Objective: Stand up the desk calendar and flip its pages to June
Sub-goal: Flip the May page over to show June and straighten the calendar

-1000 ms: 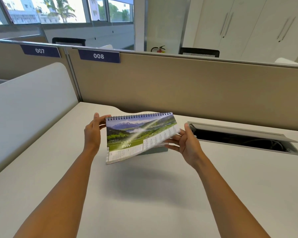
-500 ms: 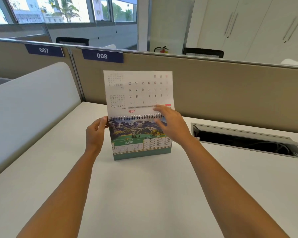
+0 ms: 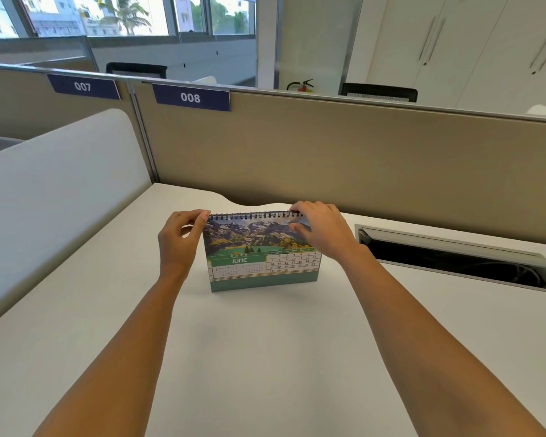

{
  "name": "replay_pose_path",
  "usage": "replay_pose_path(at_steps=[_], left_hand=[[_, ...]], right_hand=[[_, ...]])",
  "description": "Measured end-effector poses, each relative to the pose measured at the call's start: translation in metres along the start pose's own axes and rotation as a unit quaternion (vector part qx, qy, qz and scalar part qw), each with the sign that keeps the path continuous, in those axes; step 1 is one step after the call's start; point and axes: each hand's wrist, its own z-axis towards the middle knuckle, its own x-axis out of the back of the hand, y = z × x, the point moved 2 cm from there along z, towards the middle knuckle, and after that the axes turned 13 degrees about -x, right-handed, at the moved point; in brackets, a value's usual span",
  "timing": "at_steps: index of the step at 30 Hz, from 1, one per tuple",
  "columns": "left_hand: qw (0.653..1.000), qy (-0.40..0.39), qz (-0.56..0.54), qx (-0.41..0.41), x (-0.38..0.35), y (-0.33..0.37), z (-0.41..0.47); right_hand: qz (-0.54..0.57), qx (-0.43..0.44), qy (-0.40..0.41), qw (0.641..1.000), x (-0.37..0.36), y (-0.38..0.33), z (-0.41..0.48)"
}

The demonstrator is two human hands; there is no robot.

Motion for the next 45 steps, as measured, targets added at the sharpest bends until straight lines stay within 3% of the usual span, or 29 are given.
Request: replay_pose_path(at_steps=[18, 31, 37, 45], left_hand=[[1.000, 0.002, 0.011, 0.020, -0.002, 0.002, -0.004], [0.999, -0.034, 0.002, 0.042, -0.001, 0.003, -0.005], [0.998, -0.037, -0.001, 0.045, 0.000, 0.001, -0.004], [0.998, -0.031, -0.009, 0.049, -0.001, 0.000, -0.006]], right_hand=[[-0.030, 0.001, -0.013, 0.999, -0.004, -0.003, 0.000], [-0.019, -0.008, -0.077, 0.997, -0.001, 0.002, 0.010], [0.199, -0.125, -0.074, 0.969, 0.009, 0.025, 0.004], [0.286, -0.224, -0.072, 0.929, -0.004, 0.048, -0.015]])
